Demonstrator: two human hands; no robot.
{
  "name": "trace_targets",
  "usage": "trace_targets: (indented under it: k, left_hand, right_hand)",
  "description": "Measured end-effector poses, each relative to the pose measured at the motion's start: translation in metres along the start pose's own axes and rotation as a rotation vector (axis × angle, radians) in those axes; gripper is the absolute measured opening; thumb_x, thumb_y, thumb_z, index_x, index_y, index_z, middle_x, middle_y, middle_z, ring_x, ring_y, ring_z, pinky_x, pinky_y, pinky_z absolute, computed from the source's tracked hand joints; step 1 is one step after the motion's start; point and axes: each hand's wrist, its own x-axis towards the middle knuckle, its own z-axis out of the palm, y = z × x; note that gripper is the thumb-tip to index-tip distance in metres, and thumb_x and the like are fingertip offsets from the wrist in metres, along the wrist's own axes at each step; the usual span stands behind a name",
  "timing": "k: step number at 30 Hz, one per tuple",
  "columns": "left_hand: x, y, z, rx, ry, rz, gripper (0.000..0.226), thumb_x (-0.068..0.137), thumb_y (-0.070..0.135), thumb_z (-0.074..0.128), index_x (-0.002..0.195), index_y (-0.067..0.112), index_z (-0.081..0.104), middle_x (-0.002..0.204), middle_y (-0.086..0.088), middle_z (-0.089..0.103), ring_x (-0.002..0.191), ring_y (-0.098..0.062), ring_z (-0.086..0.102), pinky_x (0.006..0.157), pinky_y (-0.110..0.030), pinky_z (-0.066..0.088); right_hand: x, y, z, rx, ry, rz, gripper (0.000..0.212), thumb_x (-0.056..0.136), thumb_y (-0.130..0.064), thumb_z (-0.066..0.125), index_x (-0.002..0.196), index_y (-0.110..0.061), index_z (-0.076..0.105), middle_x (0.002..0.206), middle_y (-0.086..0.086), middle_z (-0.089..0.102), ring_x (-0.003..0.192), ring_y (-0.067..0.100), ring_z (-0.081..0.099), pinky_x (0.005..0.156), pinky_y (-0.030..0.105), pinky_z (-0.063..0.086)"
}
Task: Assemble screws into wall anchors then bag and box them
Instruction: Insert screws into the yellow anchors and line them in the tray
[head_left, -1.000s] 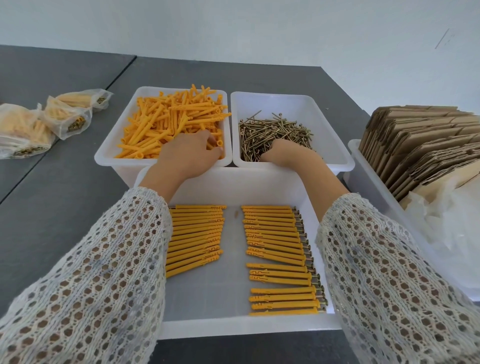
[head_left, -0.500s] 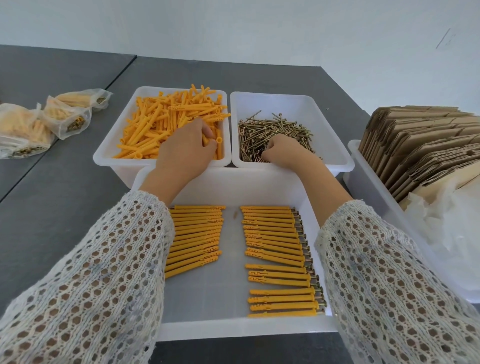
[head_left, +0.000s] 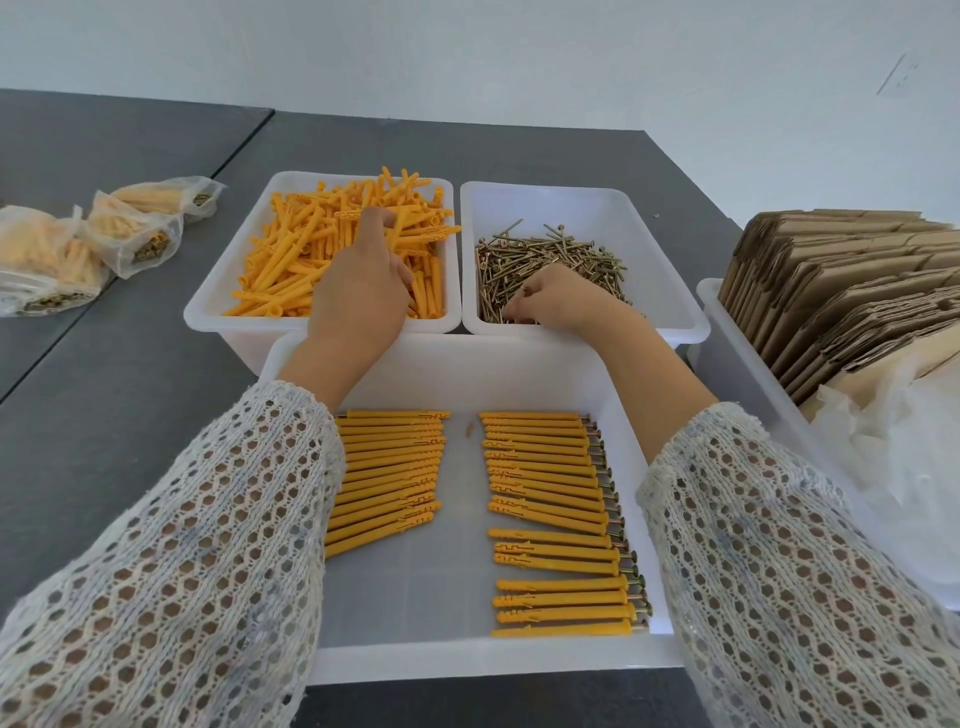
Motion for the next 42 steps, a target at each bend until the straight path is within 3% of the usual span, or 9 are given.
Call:
trace_targets:
  k: [5, 10, 13, 16, 19, 26, 29, 35, 42]
  left_hand:
    - [0.000, 0.003, -0.002, 0.025, 0.020, 0.067, 0.027, 0.104, 0.011, 0.033, 0.121, 0.012, 0.055, 0.105, -0.002, 0.065, 0.078, -0.021, 0.059, 0.065, -0.042, 0.050]
    - [-0.003, 0.004, 0.000, 0.165, 0.080, 0.143, 0.029, 0.108, 0.031, 0.028, 0.093, 0.014, 0.046, 0.074, 0.001, 0.051, 0.063, -0.022, 0.048, 0.049, -0.032, 0.029]
    - [-0.004, 0.006, 0.002, 0.242, 0.063, 0.185, 0.041, 0.107, 0.042, 0.028, 0.081, 0.015, 0.045, 0.065, 0.003, 0.046, 0.058, -0.020, 0.044, 0.049, -0.030, 0.026]
    - [-0.004, 0.006, 0.003, 0.262, 0.056, 0.187, 0.046, 0.105, 0.048, 0.031, 0.074, 0.016, 0.042, 0.060, 0.005, 0.042, 0.055, -0.019, 0.041, 0.048, -0.029, 0.023]
    - [-0.004, 0.006, 0.002, 0.243, 0.057, 0.213, 0.048, 0.105, 0.050, 0.033, 0.071, 0.017, 0.040, 0.059, 0.005, 0.041, 0.054, -0.018, 0.040, 0.048, -0.029, 0.020]
    - [-0.007, 0.007, 0.001, 0.187, 0.057, 0.296, 0.047, 0.105, 0.049, 0.035, 0.070, 0.017, 0.040, 0.057, 0.005, 0.040, 0.052, -0.017, 0.038, 0.046, -0.029, 0.018]
    - [-0.007, 0.008, 0.000, 0.188, 0.061, 0.330, 0.045, 0.105, 0.047, 0.038, 0.070, 0.019, 0.040, 0.056, 0.008, 0.036, 0.050, -0.009, 0.032, 0.047, -0.028, 0.015]
    - [-0.006, 0.006, 0.002, 0.201, 0.073, 0.320, 0.049, 0.106, 0.048, 0.036, 0.068, 0.017, 0.041, 0.058, 0.005, 0.039, 0.052, -0.015, 0.037, 0.046, -0.029, 0.016]
    - [-0.006, 0.005, 0.002, 0.195, 0.073, 0.251, 0.049, 0.105, 0.050, 0.037, 0.064, 0.023, 0.032, 0.055, 0.005, 0.037, 0.050, -0.011, 0.033, 0.047, -0.028, 0.016]
  right_hand:
    - [0.008, -0.001, 0.003, -0.051, 0.020, 0.093, 0.014, 0.092, -0.014, 0.060, 0.097, -0.003, 0.067, 0.101, 0.019, 0.065, 0.089, 0.030, 0.058, 0.076, 0.034, 0.049]
    - [0.004, 0.001, 0.008, 0.125, 0.482, 0.025, 0.031, 0.103, -0.018, 0.035, 0.103, 0.001, 0.060, 0.088, 0.008, 0.060, 0.073, 0.019, 0.052, 0.073, 0.036, 0.048]
    - [-0.003, -0.016, 0.010, 0.527, 0.618, -0.031, 0.030, 0.106, -0.019, 0.031, 0.096, -0.003, 0.054, 0.082, 0.009, 0.059, 0.063, 0.018, 0.054, 0.065, 0.039, 0.053]
    - [-0.014, -0.036, 0.018, 0.922, 0.534, -0.094, 0.028, 0.107, -0.019, 0.028, 0.094, -0.007, 0.049, 0.070, 0.006, 0.054, 0.041, 0.014, 0.054, 0.044, 0.027, 0.050]
    - [-0.018, -0.045, 0.024, 1.061, 0.422, -0.137, 0.027, 0.108, -0.019, 0.026, 0.098, -0.005, 0.048, 0.069, 0.010, 0.056, 0.042, 0.017, 0.058, 0.044, 0.029, 0.052]
    - [-0.023, -0.050, 0.031, 0.879, 0.235, -0.160, 0.017, 0.106, -0.017, 0.038, 0.103, -0.005, 0.050, 0.076, 0.010, 0.065, 0.046, 0.022, 0.063, 0.048, 0.031, 0.055]
    - [-0.025, -0.051, 0.032, 0.894, 0.265, -0.181, 0.013, 0.105, -0.016, 0.041, 0.101, -0.006, 0.048, 0.076, 0.009, 0.064, 0.047, 0.021, 0.063, 0.051, 0.033, 0.055]
    - [-0.025, -0.048, 0.023, 1.080, 0.449, -0.196, 0.013, 0.106, -0.012, 0.036, 0.099, -0.007, 0.045, 0.074, 0.010, 0.059, 0.042, 0.019, 0.058, 0.046, 0.029, 0.050]
    - [-0.025, -0.050, 0.028, 1.012, 0.376, -0.226, 0.012, 0.104, -0.010, 0.039, 0.095, -0.007, 0.046, 0.070, 0.008, 0.060, 0.043, 0.020, 0.059, 0.049, 0.031, 0.051]
